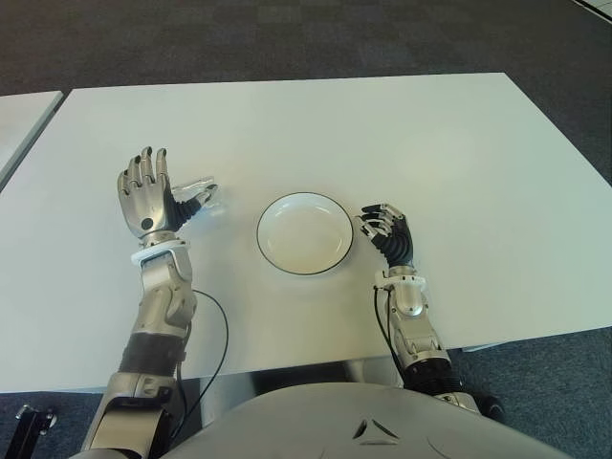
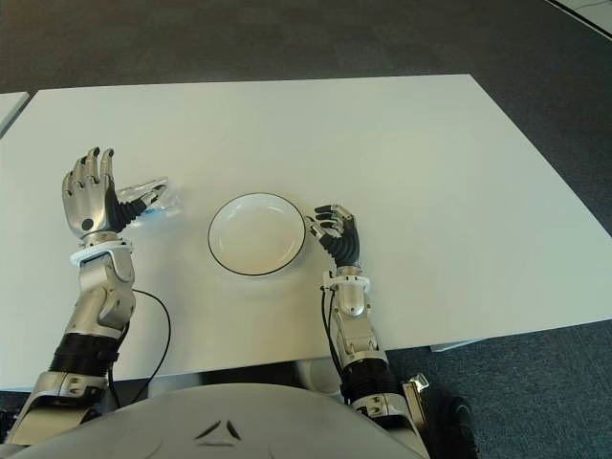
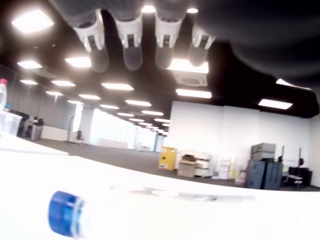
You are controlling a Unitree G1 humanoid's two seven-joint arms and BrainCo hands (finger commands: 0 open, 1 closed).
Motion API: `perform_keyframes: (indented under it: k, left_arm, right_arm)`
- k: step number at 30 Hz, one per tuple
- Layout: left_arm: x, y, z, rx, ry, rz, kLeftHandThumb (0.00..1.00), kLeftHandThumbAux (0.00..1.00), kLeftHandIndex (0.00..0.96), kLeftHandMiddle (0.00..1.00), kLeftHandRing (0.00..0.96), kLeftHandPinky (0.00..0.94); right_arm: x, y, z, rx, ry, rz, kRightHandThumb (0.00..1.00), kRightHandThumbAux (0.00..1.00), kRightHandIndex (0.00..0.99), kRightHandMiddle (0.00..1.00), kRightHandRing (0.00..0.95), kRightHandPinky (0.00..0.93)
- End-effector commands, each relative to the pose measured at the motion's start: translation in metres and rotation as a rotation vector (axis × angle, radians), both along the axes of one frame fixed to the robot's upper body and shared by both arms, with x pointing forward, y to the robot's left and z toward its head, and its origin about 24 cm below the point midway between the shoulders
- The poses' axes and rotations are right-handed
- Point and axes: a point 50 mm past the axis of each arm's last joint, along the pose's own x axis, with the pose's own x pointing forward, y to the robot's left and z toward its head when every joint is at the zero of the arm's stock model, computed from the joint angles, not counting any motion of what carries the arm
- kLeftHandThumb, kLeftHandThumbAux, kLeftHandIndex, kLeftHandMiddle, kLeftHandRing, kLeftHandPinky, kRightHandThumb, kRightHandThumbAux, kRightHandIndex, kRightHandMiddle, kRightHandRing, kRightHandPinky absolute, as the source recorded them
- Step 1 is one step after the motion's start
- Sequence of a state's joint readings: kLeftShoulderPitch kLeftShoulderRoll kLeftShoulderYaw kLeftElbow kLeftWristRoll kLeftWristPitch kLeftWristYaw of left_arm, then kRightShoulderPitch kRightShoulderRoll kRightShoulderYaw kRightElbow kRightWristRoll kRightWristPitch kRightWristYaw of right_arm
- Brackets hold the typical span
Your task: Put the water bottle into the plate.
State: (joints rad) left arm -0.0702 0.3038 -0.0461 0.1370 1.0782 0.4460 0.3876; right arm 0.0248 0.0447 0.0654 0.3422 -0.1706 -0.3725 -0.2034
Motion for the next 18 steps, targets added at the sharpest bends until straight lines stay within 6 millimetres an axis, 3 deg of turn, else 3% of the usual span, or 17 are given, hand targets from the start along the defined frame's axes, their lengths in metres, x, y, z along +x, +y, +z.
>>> perform_keyframes:
  k: [1,14,18]
  left_arm:
    - [0.021,0.014,0.003,0.023,0.118,0.076,0.587,0.2,0.0,0.0,0.0,0.0]
    - [0.044,0.033,-0.002,0.043,0.293,0.16,0.587,0.135,0.0,0.0,0.0,0.0]
    - [0.052,0.042,-0.013,0.051,0.342,0.163,0.592,0.129,0.0,0.0,0.0,0.0]
  right_arm:
    - [-0.002,0.001,-0.003,-0.003,0.026,-0.004,0.7,0.738,0.416,0.406,0.39,0.396]
    - [-0.003,0.0,-0.004,0.003,0.024,-0.008,0.703,0.737,0.417,0.41,0.392,0.395]
    - [-0.004,0.0,-0.004,0.005,0.025,-0.011,0.704,0.737,0.416,0.41,0.39,0.391]
